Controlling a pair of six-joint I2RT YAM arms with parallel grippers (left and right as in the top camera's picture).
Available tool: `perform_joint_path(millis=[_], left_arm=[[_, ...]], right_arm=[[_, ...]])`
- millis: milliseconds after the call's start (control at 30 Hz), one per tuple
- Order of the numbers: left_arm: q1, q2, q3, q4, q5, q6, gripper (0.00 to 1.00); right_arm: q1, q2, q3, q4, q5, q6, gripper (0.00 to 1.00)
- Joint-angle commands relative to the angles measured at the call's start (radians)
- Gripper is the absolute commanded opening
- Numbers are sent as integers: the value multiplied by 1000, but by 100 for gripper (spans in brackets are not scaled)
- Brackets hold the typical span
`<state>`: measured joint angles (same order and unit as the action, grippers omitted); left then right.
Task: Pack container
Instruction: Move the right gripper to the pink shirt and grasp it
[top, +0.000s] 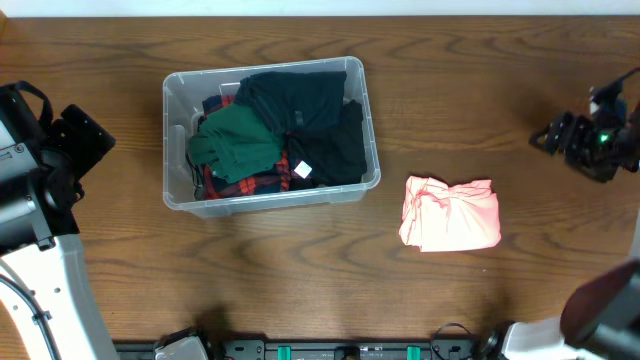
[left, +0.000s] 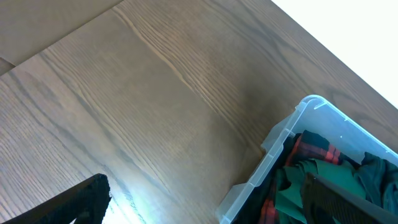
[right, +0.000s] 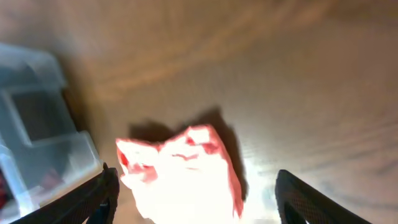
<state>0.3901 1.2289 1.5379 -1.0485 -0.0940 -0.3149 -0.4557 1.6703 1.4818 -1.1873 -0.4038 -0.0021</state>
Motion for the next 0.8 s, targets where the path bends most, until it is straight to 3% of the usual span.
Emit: perform_joint_path(millis=[0,200,667,767], left_arm=[[4,2,13,-2,-16,-4,98],[4,2,13,-2,-16,-4,98],[4,2,13,-2,-16,-4,98],[4,2,13,-2,-16,-4,98]], right_arm=[[10,108,-21,-40,-13,-82,75],[42,224,-119,-8,-12,-86,73],[201,228,-433,301,-9,-11,73],[234,228,-478,364,24,58,60]])
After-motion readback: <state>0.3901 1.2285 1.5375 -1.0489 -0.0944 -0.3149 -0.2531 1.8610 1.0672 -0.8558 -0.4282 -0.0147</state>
